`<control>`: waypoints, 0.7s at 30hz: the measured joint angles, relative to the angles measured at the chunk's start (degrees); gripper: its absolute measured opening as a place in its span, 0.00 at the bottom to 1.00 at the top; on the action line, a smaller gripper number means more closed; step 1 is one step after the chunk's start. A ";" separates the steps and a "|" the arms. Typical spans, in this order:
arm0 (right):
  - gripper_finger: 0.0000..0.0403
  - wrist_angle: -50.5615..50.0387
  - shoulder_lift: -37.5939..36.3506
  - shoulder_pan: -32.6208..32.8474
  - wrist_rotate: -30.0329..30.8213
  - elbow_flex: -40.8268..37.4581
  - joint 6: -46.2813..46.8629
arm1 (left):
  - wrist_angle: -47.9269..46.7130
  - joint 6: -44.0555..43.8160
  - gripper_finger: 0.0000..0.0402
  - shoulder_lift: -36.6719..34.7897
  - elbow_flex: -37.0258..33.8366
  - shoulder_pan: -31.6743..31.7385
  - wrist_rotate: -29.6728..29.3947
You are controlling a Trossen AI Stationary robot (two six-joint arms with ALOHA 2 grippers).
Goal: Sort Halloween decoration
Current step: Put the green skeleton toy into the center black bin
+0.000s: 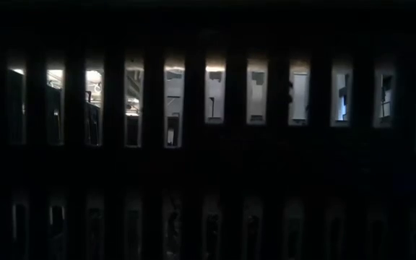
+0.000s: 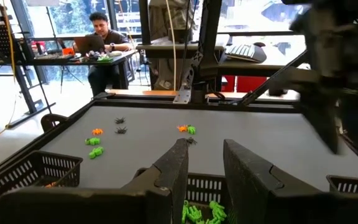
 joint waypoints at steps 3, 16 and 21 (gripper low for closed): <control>0.43 -7.06 -3.84 -0.16 3.25 -0.05 0.49 | 0.15 0.01 0.23 0.02 0.00 0.02 0.00; 0.34 -21.52 -31.68 -3.24 13.07 -25.01 23.67 | 0.03 0.01 0.23 0.00 0.00 0.02 0.00; 0.34 -21.38 -39.20 -11.02 5.58 -36.41 31.56 | 0.01 0.01 0.23 0.00 0.00 0.00 0.00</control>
